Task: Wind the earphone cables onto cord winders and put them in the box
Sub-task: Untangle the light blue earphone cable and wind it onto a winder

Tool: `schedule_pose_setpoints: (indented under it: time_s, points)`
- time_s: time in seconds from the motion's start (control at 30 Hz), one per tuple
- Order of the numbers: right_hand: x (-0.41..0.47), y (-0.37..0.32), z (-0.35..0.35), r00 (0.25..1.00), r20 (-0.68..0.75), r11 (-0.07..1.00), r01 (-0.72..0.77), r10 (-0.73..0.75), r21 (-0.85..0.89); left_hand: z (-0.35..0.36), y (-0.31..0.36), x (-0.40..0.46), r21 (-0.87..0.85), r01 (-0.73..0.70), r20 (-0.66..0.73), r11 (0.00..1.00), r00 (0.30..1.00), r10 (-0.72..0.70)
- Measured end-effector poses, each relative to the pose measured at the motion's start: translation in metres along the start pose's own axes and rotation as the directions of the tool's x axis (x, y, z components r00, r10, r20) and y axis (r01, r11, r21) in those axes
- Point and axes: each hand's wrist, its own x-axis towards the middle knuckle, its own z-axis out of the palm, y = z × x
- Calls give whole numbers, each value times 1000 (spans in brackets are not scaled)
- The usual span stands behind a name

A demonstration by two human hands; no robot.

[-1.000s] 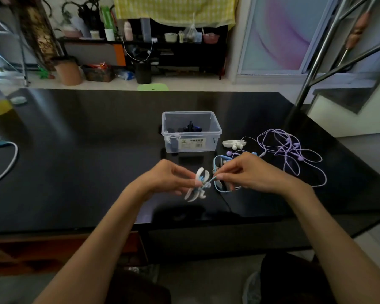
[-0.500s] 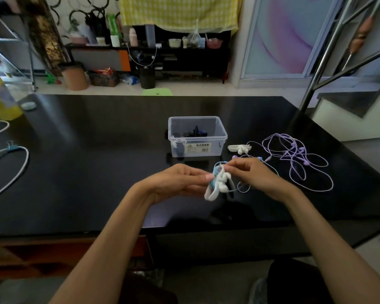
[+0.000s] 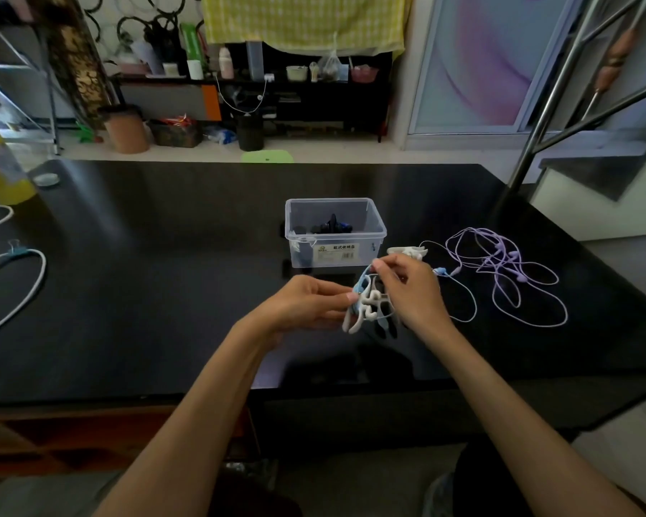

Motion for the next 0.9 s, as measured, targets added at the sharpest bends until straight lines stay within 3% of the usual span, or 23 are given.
schedule_pose_setpoints:
  time_s: [0.17,0.4,0.53,0.67,0.77,0.9]
  points:
    - [0,5,-2,998,-35,999,54,-54,-6,-4,1,-1,-11,33,-19,999,999,-33]
    - [-2,4,-3,997,80,1000,21,-22,21,-4,3,-4,44,33,62,998,997,-36]
    - [-4,3,-5,980,194,997,-53,40,63,-6,3,-4,12,-51,22,999,998,51]
    - [-10,2,0,928,331,965,-223,168,135,-5,-3,3,-88,-119,-84,989,990,112]
    - [-18,-1,13,881,450,975,-204,145,85,-4,-9,11,-182,-121,-211,976,974,81]
    - [-25,-5,24,834,534,988,-157,136,-6,-4,-13,19,-336,-95,-263,937,965,4]
